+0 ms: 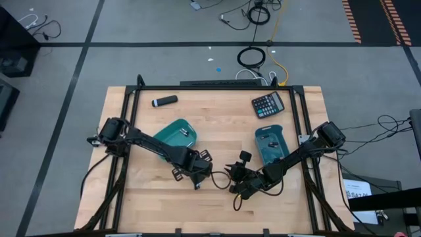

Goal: Sort batteries
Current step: Put the white battery into the green bin

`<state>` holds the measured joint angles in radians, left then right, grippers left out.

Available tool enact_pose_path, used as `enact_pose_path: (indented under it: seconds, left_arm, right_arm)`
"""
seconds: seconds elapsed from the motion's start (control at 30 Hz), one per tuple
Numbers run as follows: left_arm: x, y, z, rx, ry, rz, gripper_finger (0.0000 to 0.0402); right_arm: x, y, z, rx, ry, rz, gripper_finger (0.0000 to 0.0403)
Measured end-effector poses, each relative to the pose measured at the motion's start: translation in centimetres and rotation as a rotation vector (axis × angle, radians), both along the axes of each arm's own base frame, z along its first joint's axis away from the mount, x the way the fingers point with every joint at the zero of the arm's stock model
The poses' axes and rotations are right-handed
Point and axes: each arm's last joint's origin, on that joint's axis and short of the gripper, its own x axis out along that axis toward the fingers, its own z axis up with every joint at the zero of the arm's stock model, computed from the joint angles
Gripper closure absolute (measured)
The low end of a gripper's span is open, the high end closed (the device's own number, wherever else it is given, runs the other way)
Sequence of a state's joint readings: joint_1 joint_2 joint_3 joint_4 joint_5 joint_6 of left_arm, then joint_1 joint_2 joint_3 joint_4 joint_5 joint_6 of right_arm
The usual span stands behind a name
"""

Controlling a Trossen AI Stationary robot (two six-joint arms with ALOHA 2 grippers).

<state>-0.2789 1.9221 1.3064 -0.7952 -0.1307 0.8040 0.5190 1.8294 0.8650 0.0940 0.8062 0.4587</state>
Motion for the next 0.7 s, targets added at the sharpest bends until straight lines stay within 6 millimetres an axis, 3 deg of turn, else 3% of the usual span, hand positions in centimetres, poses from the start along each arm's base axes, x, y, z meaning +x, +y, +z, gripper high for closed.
enact_pose_path:
  seconds: [0.37,0.7]
  left_arm:
    - [0.0,-0.1,-0.1,0.014,0.013,-0.114,0.0277]
    - [0.3,-0.1,-2.3,0.068,0.080,-0.191,0.0277]
  right_arm:
    - [0.0,0.0,0.0,-0.003,0.001,0.001,0.0353]
    - [0.0,0.0,0.0,-0.002,0.002,0.003,0.0353]
